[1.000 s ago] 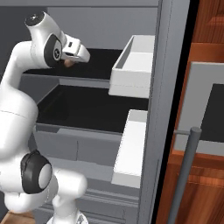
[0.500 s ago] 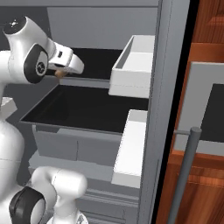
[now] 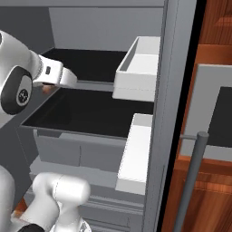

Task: Gather the potato and garlic from the fridge and place them on a tray on the dining counter. Then gather the steak and chicken drumstick from the fridge and place them on the other tray.

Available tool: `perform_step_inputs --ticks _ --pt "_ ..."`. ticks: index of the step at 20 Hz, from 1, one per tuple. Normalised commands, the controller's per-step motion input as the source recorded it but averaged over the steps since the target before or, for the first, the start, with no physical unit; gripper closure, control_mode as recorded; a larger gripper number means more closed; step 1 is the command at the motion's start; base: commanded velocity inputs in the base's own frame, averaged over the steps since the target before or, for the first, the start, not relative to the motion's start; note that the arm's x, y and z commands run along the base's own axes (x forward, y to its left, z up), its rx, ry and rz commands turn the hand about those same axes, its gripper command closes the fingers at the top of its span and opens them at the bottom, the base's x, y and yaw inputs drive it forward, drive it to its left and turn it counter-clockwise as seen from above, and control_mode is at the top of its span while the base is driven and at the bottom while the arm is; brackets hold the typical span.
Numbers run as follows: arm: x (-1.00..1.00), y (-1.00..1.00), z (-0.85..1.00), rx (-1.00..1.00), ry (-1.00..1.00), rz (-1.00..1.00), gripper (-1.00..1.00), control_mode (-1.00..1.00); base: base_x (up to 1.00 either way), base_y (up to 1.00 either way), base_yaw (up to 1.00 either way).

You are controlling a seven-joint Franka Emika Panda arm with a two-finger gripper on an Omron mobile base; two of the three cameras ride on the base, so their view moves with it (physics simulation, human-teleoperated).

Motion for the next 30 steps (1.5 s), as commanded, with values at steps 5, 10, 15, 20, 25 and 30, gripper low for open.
perform_step_inputs --ticks 5,10,15,20,25,30 --pt "-0.90 -0.01 0.00 -0.01 -0.10 0.01 1.00 -1.00 0.00 0.00 0.00" --pt "-0.64 -0.01 -0.03 0.00 -0.01 0.00 1.00 -1.00 0.00 0.00 0.00" --pt "-0.27 0.00 -0.29 0.00 0.00 0.00 1.00 -1.00 0.00 0.00 0.00" --pt "-0.01 0.00 -0.39 0.00 0.00 0.00 1.00 -1.00 0.00 0.00 0.00" --pt "0.00 0.00 -0.33 0.00 0.00 0.00 1.00 -1.00 0.00 0.00 0.00" --pt "-0.04 0.00 -0.16 0.00 0.00 0.00 1.00 -1.00 0.00 0.00 0.00"
